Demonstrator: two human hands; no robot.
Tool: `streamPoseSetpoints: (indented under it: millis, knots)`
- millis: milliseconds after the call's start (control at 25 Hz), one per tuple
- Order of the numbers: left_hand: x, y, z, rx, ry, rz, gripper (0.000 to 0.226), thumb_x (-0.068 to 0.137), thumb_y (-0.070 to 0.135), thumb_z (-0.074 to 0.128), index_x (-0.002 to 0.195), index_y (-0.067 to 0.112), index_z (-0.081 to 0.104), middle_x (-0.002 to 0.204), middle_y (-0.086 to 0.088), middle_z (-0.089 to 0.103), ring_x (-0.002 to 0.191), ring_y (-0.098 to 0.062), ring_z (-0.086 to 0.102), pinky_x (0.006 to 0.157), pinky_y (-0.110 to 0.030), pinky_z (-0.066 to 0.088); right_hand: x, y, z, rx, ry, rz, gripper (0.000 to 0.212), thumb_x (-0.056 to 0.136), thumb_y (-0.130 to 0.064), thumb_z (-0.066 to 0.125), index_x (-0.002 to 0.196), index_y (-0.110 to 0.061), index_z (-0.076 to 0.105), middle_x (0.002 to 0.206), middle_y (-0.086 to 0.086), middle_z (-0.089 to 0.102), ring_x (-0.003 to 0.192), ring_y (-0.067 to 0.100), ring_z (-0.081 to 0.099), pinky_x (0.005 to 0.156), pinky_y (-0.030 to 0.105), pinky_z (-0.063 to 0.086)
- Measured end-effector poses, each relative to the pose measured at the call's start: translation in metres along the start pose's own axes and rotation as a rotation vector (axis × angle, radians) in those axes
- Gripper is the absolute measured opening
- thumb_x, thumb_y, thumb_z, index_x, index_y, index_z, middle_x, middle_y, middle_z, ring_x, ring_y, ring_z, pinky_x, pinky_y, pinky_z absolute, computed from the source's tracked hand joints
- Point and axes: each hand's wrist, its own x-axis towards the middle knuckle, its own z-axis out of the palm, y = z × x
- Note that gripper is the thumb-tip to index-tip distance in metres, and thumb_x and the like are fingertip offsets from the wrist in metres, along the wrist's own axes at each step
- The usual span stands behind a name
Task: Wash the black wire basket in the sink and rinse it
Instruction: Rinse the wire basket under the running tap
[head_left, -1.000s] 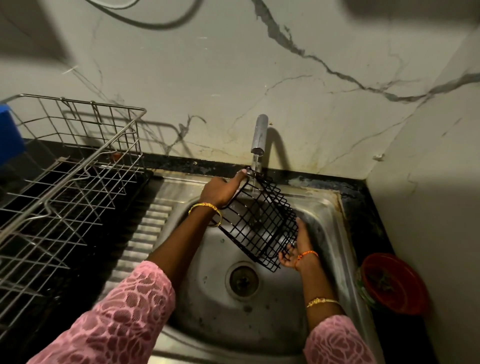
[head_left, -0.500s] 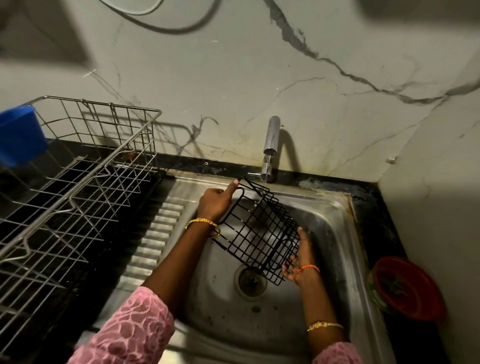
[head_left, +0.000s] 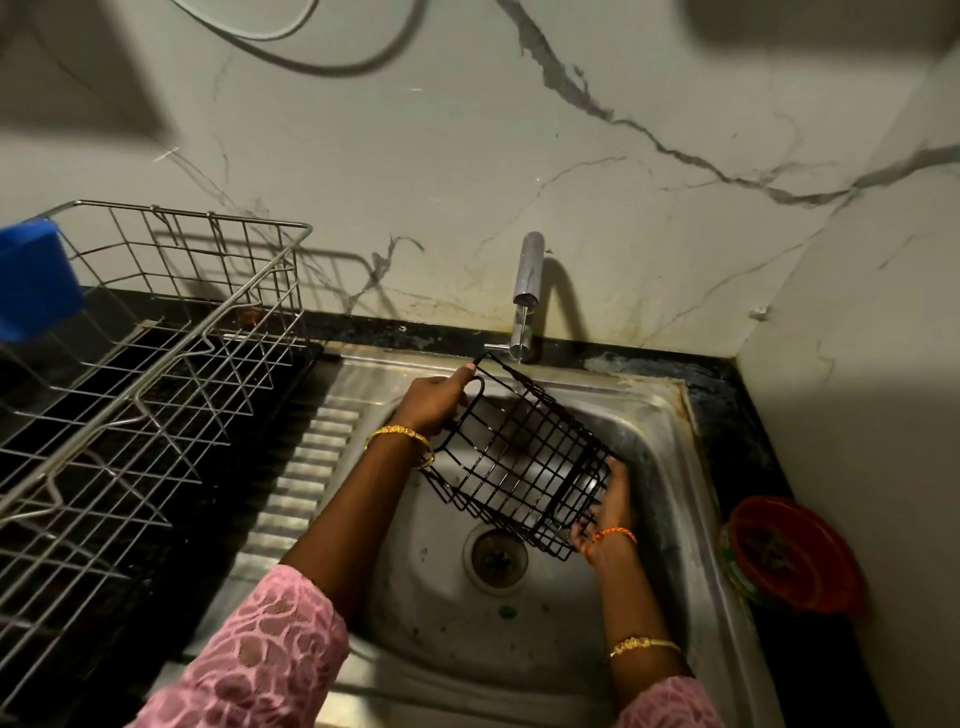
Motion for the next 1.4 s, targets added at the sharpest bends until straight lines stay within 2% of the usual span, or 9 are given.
streamPoseSetpoints:
  millis: [160,320,440,680,840,1000,1080,1200,1400]
  knots:
    - [-0.001,-0.015,-0.006,-0.148,-0.079,-0.077,0.041,0.093,0.051,0.049,0.089,0.012,0.062,0.079,-0.001,0.058,0.073,-0.017,0.052,0.065,-0.026,0.044,-0.005,-0.006,0.000,0.010,0.073,-0.199,0.042,0.075,-0.057,0.060,0.088,-0.016,0.061,0.098,0.004,0.057,0.082,0.022,0.050,0.060,0.028,0.041]
    - [0.000,-0.046,-0.019,-0.313,-0.122,-0.108,0.036,0.093,0.052,0.048,0.086,0.018,0.059,0.078,-0.004,0.056,0.066,-0.017,0.052,0.061,-0.029,0.042,-0.003,-0.011,0.008,-0.064,0.047,-0.338,0.050,0.076,-0.056,0.059,0.098,-0.011,0.063,0.096,0.008,0.060,0.076,0.021,0.053,0.058,0.029,0.045]
    - [-0.007,-0.065,-0.030,-0.441,-0.144,-0.159,0.039,0.090,0.054,0.050,0.095,0.017,0.061,0.078,-0.006,0.055,0.066,-0.017,0.053,0.061,-0.030,0.045,-0.001,-0.016,0.018,-0.119,-0.001,-0.467,0.034,0.083,-0.045,0.059,0.099,-0.016,0.062,0.103,0.006,0.062,0.094,0.023,0.056,0.086,0.047,0.050]
    - [-0.026,-0.063,-0.051,-0.570,-0.179,-0.191,0.047,0.093,0.053,0.043,0.096,0.012,0.065,0.080,-0.010,0.054,0.071,-0.022,0.051,0.058,-0.030,0.052,0.000,-0.030,0.041,-0.314,-0.135,-0.582,0.059,0.076,-0.064,0.056,0.114,-0.019,0.058,0.119,0.007,0.059,0.100,0.022,0.052,0.090,0.042,0.046]
    - [-0.025,-0.047,-0.063,-0.265,-0.097,-0.151,0.040,0.084,0.048,0.060,0.078,0.008,0.058,0.055,-0.007,0.054,0.045,-0.017,0.052,0.049,-0.026,0.046,0.005,-0.032,0.058,-0.414,-0.230,-0.670,0.058,0.064,-0.076,0.055,0.083,-0.022,0.053,0.080,0.001,0.051,0.071,0.016,0.043,0.062,0.028,0.036]
    - [-0.030,-0.028,-0.061,0.051,-0.255,-0.151,0.041,0.097,0.040,0.046,0.107,0.002,0.056,0.066,-0.010,0.061,0.039,-0.014,0.058,0.037,-0.021,0.046,0.004,-0.033,0.064,-0.402,-0.370,-0.662,0.041,0.083,-0.053,0.056,0.103,-0.017,0.060,0.105,0.003,0.060,0.093,0.012,0.052,0.079,0.032,0.043]
    - [-0.034,-0.021,-0.054,0.065,-0.205,-0.138,0.047,0.099,0.039,0.043,0.122,-0.001,0.051,0.060,-0.009,0.060,0.033,-0.011,0.055,0.031,-0.017,0.040,0.007,-0.035,0.066,-0.397,-0.395,-0.633,0.069,0.076,-0.062,0.058,0.123,-0.012,0.053,0.125,0.007,0.056,0.110,0.018,0.050,0.082,0.032,0.043]
    - [-0.036,-0.017,-0.041,0.095,-0.063,-0.055,0.039,0.096,0.043,0.048,0.083,0.009,0.060,0.039,-0.001,0.056,0.028,-0.008,0.049,0.031,-0.015,0.037,0.008,-0.034,0.066,-0.411,-0.390,-0.605,0.097,0.060,-0.074,0.056,0.133,-0.010,0.043,0.130,0.008,0.051,0.112,0.022,0.049,0.062,0.021,0.041]
    - [-0.018,-0.021,-0.029,0.400,0.172,0.079,0.069,0.076,0.075,0.051,0.050,0.012,0.056,0.052,-0.011,0.059,0.056,-0.027,0.060,0.060,-0.032,0.048,0.011,-0.030,0.054,-0.334,-0.316,-0.626,0.065,0.085,-0.052,0.054,0.132,-0.008,0.043,0.120,0.007,0.058,0.083,0.011,0.054,0.054,0.019,0.040]
